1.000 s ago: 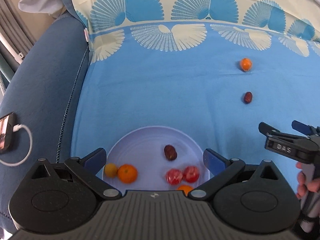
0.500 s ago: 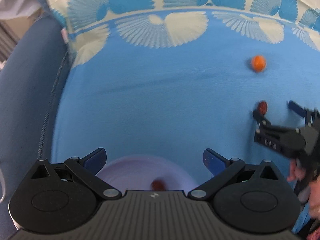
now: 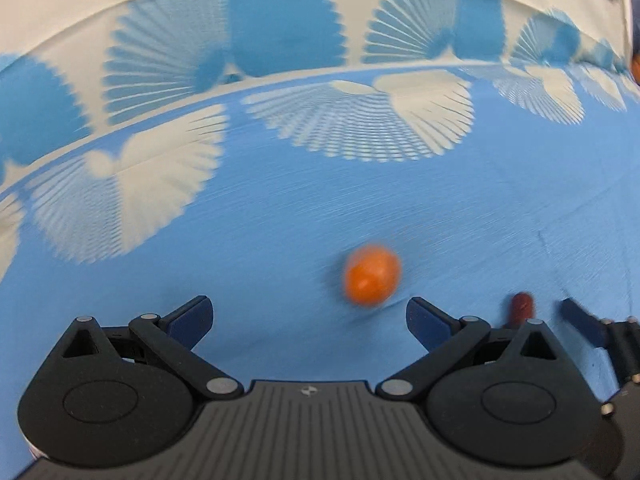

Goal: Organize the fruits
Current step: 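Grasp the wrapped orange with the left tool while the right tool grasps the red date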

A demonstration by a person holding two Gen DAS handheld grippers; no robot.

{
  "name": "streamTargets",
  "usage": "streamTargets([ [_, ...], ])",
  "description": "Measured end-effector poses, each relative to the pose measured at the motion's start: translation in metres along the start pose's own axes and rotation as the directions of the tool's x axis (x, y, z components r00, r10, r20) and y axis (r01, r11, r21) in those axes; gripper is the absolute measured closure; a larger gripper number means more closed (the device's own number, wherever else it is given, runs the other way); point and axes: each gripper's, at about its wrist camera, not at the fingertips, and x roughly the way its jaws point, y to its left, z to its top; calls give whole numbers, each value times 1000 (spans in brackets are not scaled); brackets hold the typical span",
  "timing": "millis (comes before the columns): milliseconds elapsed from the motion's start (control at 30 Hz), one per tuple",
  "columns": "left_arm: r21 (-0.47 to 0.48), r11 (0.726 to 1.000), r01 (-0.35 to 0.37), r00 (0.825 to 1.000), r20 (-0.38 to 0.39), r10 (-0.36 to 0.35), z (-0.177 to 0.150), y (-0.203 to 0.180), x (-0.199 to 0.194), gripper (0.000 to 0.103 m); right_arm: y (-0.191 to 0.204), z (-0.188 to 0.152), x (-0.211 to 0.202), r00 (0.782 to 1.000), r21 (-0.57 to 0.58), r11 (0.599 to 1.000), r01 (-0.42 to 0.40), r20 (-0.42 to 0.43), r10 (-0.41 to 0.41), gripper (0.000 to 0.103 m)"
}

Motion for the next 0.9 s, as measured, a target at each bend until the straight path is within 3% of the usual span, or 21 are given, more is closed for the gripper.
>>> streamTargets([
  [100,23,999,25,1000,-8,-25,5,-10,14,0,-20,1,4,1000,90,996,6,-17,-4,40],
  [233,21,999,39,999,-29,-39,12,-15,27,1,-15,1,7,1000,62,998,24,-4,-24,41],
  [267,18,999,48,999,-23,-47,13,-15,26,10,-14,1,7,1000,57,998,22,-1,-22,43],
  [300,19,999,50,999,-18,-50,14,-16,25,41,-14,2,9,1000,60,998,15,2,-15,49],
  [333,30,998,55,998,-33,-54,14,-17,27,56,-14,2,9,1000,71,997,7,5,-8,57],
  [367,33,997,74,996,-51,-72,14,-17,27,63,-15,2,9,1000,84,996,4,11,-5,66],
  [400,27,997,73,997,-40,-72,13,-16,25,63,-16,2,9,1000,90,996,-10,15,8,75],
  [500,35,998,52,999,-10,-51,7,-12,10,63,-23,4,8,999,150,988,-25,24,22,76],
  [600,13,998,62,998,-2,-62,-5,-1,-18,63,-28,6,-2,995,150,988,45,78,-58,76],
  [733,12,999,33,999,27,-33,-37,19,-75,63,-34,11,-28,989,161,984,71,116,-91,76],
  [900,-41,999,-24,999,31,26,-96,55,-157,63,-27,23,-96,982,129,992,12,183,-36,76],
])
